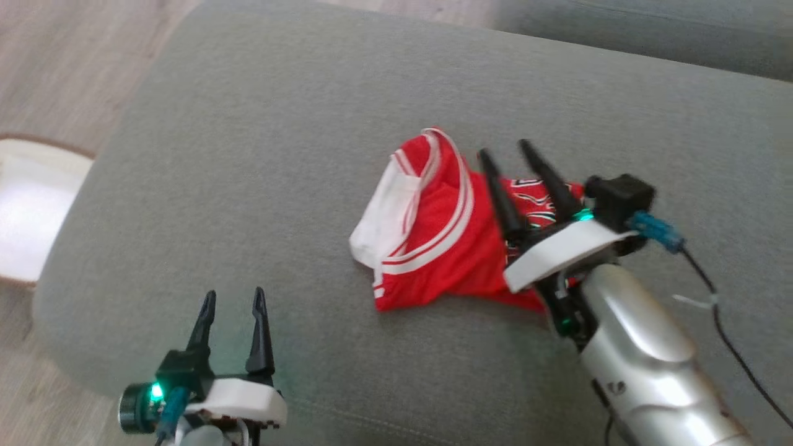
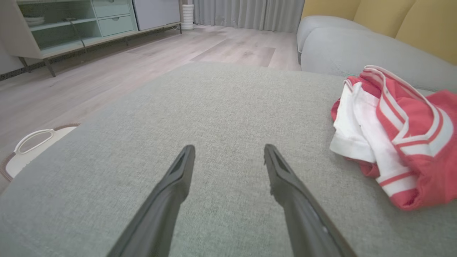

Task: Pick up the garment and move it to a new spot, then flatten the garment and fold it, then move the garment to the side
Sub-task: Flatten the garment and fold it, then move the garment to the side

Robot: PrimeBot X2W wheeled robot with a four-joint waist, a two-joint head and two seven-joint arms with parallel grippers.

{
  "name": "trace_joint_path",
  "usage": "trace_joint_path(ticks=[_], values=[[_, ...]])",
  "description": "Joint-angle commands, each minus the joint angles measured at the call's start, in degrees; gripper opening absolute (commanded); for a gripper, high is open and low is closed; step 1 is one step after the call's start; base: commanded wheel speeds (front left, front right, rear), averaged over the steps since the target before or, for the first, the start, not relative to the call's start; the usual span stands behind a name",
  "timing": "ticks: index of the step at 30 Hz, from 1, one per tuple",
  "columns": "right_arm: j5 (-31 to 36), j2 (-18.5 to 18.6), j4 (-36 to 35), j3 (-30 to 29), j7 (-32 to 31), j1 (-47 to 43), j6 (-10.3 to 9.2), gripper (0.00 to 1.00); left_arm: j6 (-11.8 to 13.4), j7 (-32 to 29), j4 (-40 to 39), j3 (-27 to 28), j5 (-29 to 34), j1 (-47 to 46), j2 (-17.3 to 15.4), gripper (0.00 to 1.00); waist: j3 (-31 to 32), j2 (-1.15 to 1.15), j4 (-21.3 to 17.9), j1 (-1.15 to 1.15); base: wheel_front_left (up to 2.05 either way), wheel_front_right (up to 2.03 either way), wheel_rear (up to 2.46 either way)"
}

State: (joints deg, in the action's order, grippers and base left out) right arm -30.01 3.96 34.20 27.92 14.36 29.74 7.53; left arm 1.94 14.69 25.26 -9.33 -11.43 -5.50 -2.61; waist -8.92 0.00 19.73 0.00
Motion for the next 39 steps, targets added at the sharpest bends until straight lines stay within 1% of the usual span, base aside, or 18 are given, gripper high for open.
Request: trace_joint_path(ticks=[1, 3, 4, 7, 9, 17, 24, 31, 35, 39], values=[[3.6, -1.1, -2.3, -3.4, 0.6, -1.1, -0.04, 1.0, -0.1, 0.3, -2.4, 2.3, 0.8, -2.2, -0.3, 1.0, 0.2, 0.0, -3.0, 0.0, 0.0, 0.0, 0.0], [6.7, -1.1, -3.0, -7.7, 0.6, -2.9, -0.04, 1.0, -0.2, 0.3, -2.8, 2.6, 1.3, -2.6, -0.3, 1.0, 0.4, 0.0, -4.8, 0.0, 0.0, 0.0, 0.0], [6.7, -1.1, -3.0, -7.7, 0.6, -2.9, -0.04, 1.0, -0.2, 0.3, -2.8, 2.6, 1.3, -2.6, -0.3, 1.0, 0.4, 0.0, -4.8, 0.0, 0.0, 0.0, 0.0], [10.1, -1.1, -4.5, -13.0, 0.6, -5.2, -0.04, 1.0, -0.2, 0.3, -3.4, 3.4, 2.2, -3.1, -0.3, 1.0, 0.8, 0.0, -7.4, 0.0, 0.0, 0.0, 0.0], [11.5, -1.1, -5.6, -15.3, 0.6, -6.8, -0.04, 1.0, -0.3, 0.3, -3.7, 4.0, 2.8, -3.3, -0.3, 1.0, 1.1, 0.0, -9.0, 0.0, 0.0, 0.0, 0.0], [15.4, -1.1, -7.6, -20.8, 0.6, -13.2, -0.04, 1.0, -0.1, 0.3, -5.2, 6.1, 5.3, -1.5, -0.3, 1.0, 3.1, 0.0, -13.3, 0.0, 0.0, 0.0, 0.0], [14.6, -1.1, -7.4, -21.0, 0.6, -18.4, -0.04, 1.0, 0.2, 0.3, -6.3, 6.1, 5.3, 2.9, -0.3, 1.0, 5.1, 0.0, -15.1, 0.0, 0.0, 0.0, 0.0], [14.9, -1.1, -7.8, -20.4, 0.6, -19.3, -0.04, 1.0, -0.1, 0.3, -6.3, 5.6, 5.3, 3.1, -0.3, 1.0, 4.8, 0.0, -15.5, 0.0, 0.0, 0.0, 0.0], [14.8, -1.1, -6.6, -17.0, 0.6, -17.3, -0.04, 1.0, -0.3, 0.3, -6.2, 4.6, 5.1, 1.7, -0.3, 1.0, 3.5, 0.0, -14.5, 0.0, 0.0, 0.0, 0.0], [14.1, -1.1, -3.7, -12.3, 0.6, -12.7, -0.04, 1.0, -0.6, 0.3, -5.8, 2.9, 4.8, 0.8, -0.3, 1.0, 2.2, 0.0, -12.1, 0.0, 0.0, 0.0, 0.0]])
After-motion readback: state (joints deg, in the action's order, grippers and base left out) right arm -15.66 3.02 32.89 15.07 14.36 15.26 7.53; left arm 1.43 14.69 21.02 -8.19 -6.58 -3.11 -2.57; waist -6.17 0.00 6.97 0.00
